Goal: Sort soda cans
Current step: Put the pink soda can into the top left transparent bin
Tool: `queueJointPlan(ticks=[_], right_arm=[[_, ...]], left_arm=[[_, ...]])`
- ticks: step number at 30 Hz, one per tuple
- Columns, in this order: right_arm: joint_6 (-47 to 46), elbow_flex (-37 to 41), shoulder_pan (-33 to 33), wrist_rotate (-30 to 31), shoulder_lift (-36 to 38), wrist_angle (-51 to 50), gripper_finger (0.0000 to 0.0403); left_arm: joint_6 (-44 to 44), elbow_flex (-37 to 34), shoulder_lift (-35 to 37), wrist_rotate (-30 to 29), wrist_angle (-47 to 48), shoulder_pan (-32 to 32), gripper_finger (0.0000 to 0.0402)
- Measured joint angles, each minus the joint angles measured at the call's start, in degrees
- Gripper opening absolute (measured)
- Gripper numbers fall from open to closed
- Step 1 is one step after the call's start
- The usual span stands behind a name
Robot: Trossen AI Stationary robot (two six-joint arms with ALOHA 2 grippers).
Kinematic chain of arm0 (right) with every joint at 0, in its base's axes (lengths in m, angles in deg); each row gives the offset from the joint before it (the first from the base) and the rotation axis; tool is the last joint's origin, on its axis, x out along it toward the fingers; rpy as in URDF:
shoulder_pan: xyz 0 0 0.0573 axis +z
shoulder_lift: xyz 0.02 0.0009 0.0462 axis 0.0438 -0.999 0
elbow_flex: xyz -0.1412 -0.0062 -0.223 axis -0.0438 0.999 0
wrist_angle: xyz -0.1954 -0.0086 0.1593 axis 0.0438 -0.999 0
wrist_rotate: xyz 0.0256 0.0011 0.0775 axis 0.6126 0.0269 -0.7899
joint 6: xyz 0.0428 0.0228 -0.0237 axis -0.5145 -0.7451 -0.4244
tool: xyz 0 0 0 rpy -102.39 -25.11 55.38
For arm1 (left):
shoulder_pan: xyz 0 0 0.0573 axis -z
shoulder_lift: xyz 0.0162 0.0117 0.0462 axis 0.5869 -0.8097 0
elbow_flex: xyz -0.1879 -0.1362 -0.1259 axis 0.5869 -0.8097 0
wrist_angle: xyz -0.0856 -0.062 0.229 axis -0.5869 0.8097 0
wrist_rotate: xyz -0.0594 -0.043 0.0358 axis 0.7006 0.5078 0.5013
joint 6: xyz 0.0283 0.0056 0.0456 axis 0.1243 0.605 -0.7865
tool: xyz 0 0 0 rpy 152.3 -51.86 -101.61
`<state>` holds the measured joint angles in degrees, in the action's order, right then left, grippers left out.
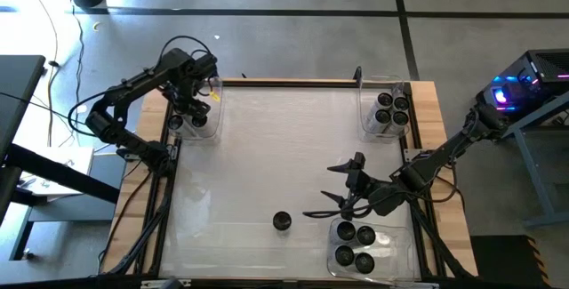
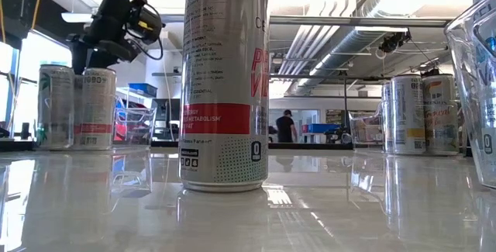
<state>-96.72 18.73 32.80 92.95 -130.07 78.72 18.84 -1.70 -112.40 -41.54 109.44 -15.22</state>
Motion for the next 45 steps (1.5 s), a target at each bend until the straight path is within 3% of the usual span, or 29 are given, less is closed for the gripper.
queueJointPlan(ticks=[6,13,23,25,27,32,35,41,45], right_arm=[[0.5,0.0,0.0,0.0,0.0,0.0,0.0327],[0.5,0.0,0.0,0.0,0.0,0.0,0.0327],[0.3,0.0,0.0,0.3,0.0,0.0,0.0327],[0.3,0.0,0.0,0.9,0.0,0.0,0.0327],[0.5,0.0,0.0,1.3,0.0,0.0,0.0327],[0.1,0.0,0.0,2.5,0.0,0.0,0.0327],[-0.7,0.0,0.0,2.5,0.0,0.1,0.0327],[-2.1,0.0,0.0,2.5,0.0,0.3,0.0327],[-2.0,0.0,0.0,2.5,0.0,0.9,0.0327]], left_arm=[[-3.4,-0.3,1.4,0.6,-0.2,-1.0,0.0325],[-4.2,3.5,1.6,2.8,-0.3,-1.5,0.0331],[-6.9,16.9,4.7,1.4,-0.5,-1.2,0.0332],[-6.9,17.9,6.5,3.6,-1.2,0.1,0.0332],[-6.9,17.1,9.1,9.8,-4.2,2.5,0.0332],[-6.8,8.5,17.5,26.2,-18.1,15.5,0.0333],[-5.1,-0.1,22.4,30.3,-30.8,27.5,0.0333],[-2.4,-18.2,25.8,26.2,-69.3,53.3,0.0333],[-10.7,-26.4,20.9,19.9,-95.5,65.8,0.0333]])
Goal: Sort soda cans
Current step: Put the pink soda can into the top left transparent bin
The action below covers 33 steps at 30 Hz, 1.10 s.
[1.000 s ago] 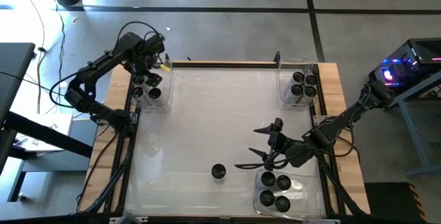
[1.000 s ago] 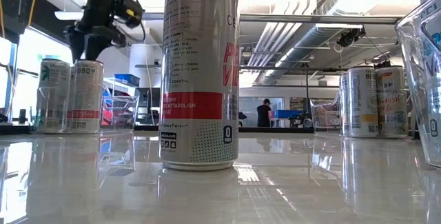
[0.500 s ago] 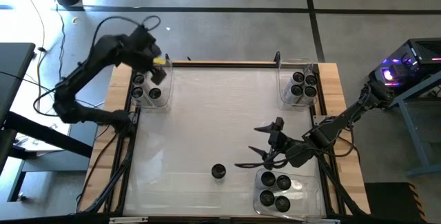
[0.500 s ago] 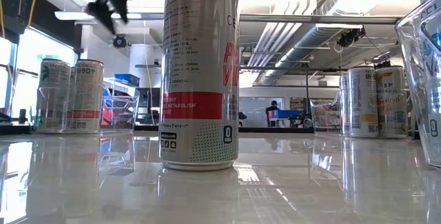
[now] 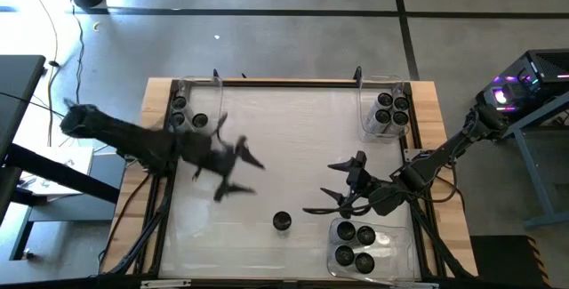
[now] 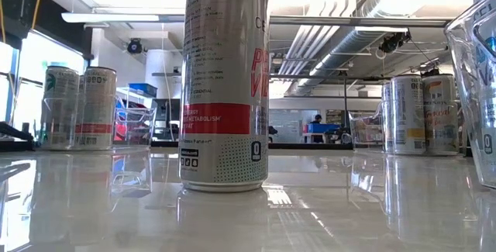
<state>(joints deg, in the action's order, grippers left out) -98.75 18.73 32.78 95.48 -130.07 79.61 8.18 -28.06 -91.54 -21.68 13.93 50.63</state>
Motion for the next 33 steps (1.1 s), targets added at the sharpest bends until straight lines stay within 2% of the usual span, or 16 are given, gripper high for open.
queueJointPlan(ticks=[3,6,12,15,18,25,33], right_arm=[[0.0,0.0,0.0,0.0,0.0,0.2,0.0327],[0.0,0.0,0.0,0.1,0.0,0.8,0.0327],[-0.6,0.0,0.0,0.0,0.0,0.9,0.0327],[-1.4,0.0,0.0,-0.2,0.0,0.9,0.0327],[-1.5,0.0,0.0,-2.0,0.0,0.9,0.0327],[-1.3,0.0,0.1,-2.5,0.0,0.9,0.0327],[-1.3,0.0,0.1,-2.5,0.0,0.9,0.0327]], left_arm=[[-5.2,-0.8,-6.2,-4.5,-10.7,6.4,0.0333],[-7.5,1.2,-13.2,-8.3,-13.0,9.7,0.0333],[-2.4,7.0,-25.0,-7.1,-14.3,9.0,0.0333],[-2.2,9.3,-28.3,-4.3,-14.4,8.0,0.0333],[0.1,10.5,-30.4,-1.2,-14.0,7.7,0.0333],[3.2,12.6,-30.4,3.0,-4.0,7.5,0.0333],[2.7,12.7,-30.8,-1.4,-1.7,9.2,0.0333]])
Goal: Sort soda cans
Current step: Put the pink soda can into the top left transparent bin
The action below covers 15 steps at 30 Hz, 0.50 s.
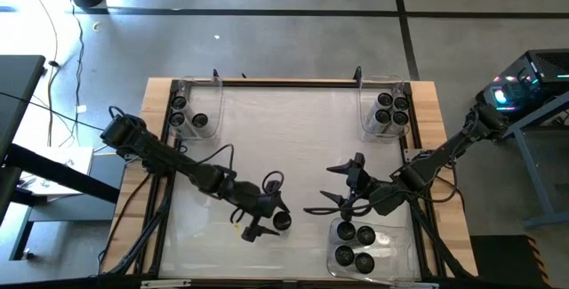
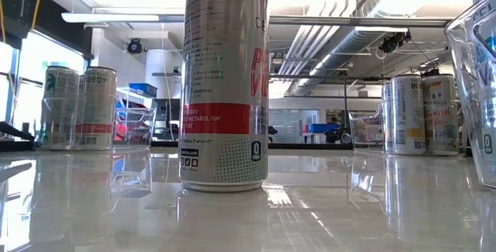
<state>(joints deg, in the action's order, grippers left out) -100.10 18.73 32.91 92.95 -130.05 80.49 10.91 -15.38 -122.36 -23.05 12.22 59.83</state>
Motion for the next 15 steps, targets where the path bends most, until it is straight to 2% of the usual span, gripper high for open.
queueJointPlan(ticks=[5,15], right_arm=[[0.0,0.0,0.0,0.0,0.0,0.0,0.0327],[0.0,0.0,0.0,0.0,0.0,0.0,0.0327]], left_arm=[[0.0,0.0,0.0,-3.6,-0.4,0.6,0.0333],[0.0,-0.2,-1.7,-5.2,-0.6,1.1,0.0327]])
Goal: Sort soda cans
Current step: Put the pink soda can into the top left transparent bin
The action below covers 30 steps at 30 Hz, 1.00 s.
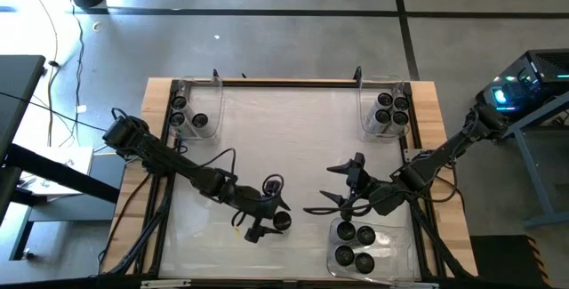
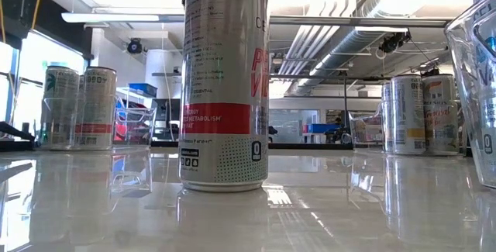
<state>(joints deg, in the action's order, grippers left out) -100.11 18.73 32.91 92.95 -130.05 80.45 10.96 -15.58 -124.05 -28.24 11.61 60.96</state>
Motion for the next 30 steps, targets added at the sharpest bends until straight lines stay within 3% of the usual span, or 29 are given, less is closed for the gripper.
queueJointPlan(ticks=[10,14,17,22,27,30], right_arm=[[-0.1,0.0,0.0,0.0,0.0,-0.4,0.0327],[-0.1,0.0,0.0,0.0,0.0,-0.4,0.0327],[-0.1,0.0,0.0,0.0,0.0,-0.5,0.0327],[0.0,0.0,0.0,0.0,0.0,-0.8,0.0327],[0.0,0.0,0.0,0.2,0.0,-1.1,0.0327],[0.0,0.0,0.0,0.2,0.0,-1.2,0.0327]], left_arm=[[2.1,0.0,-0.5,0.1,-2.4,0.1,0.0248],[1.1,0.9,4.7,-6.2,0.8,-1.1,0.0248],[-3.4,3.0,11.1,-15.4,6.7,-3.7,0.0248],[-9.3,3.9,23.2,-27.2,16.7,-12.8,0.0248],[-4.2,3.9,33.4,-31.0,35.5,-29.9,0.0248],[-1.1,3.8,36.8,-30.2,44.0,-40.3,0.0248]])
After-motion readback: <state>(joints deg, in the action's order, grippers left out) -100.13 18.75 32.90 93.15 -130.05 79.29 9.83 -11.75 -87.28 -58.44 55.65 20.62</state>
